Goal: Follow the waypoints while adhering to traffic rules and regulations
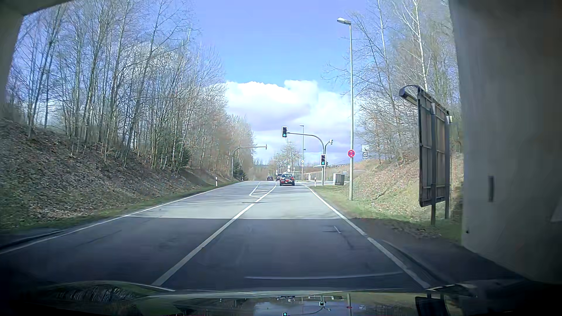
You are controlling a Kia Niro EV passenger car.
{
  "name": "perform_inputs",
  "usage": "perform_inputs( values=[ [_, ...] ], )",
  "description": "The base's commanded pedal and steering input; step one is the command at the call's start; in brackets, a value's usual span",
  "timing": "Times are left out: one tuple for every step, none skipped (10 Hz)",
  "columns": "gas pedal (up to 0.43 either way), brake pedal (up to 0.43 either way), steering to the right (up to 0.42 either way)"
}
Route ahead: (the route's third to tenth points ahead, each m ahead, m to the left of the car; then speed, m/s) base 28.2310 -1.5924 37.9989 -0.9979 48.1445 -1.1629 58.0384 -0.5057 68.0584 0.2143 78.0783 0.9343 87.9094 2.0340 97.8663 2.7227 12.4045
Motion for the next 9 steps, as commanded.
perform_inputs(
  values=[
    [0.087,0.000,-0.001],
    [0.087,0.000,-0.001],
    [0.087,0.000,-0.001],
    [0.087,0.000,-0.001],
    [0.087,0.000,-0.001],
    [0.087,0.000,-0.001],
    [0.087,0.000,-0.001],
    [0.087,0.000,-0.001],
    [0.087,0.000,-0.001]
  ],
)
